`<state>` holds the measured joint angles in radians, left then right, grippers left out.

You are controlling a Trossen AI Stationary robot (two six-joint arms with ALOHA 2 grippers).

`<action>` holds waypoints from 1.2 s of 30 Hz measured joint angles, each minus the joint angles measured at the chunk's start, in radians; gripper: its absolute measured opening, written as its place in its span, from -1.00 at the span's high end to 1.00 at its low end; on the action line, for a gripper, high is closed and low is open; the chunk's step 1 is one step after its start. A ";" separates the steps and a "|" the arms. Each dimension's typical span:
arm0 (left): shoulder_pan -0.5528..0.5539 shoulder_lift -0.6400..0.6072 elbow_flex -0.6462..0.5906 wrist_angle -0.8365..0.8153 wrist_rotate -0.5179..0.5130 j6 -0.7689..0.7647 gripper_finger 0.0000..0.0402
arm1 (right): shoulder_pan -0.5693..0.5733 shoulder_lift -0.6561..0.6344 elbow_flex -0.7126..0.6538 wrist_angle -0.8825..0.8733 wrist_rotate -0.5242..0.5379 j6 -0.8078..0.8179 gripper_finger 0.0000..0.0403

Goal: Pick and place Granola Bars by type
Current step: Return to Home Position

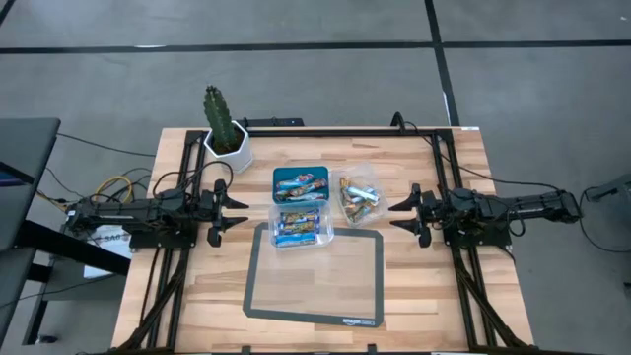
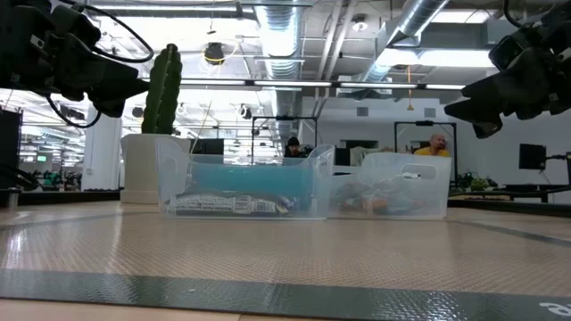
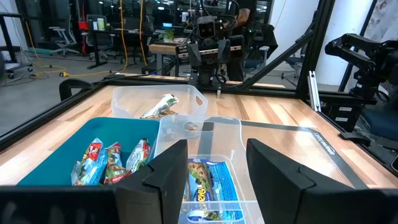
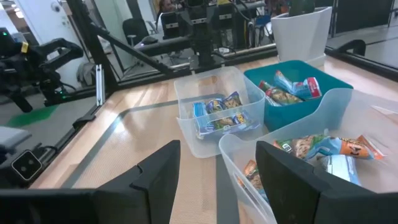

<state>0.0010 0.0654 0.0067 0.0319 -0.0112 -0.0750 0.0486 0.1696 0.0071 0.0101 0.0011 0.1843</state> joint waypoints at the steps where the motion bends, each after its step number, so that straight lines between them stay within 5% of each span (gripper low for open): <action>1: 0.000 0.000 0.000 0.000 0.000 0.000 0.22 | 0.000 0.000 0.000 0.000 0.000 0.000 -0.02; 36: 0.000 0.000 0.000 0.000 0.000 0.000 0.22 | 0.000 0.000 -0.001 -0.002 -0.001 0.001 0.01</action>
<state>0.0010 0.0654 0.0067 0.0319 -0.0113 -0.0750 0.0486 0.1696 0.0063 0.0082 -0.0002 0.1848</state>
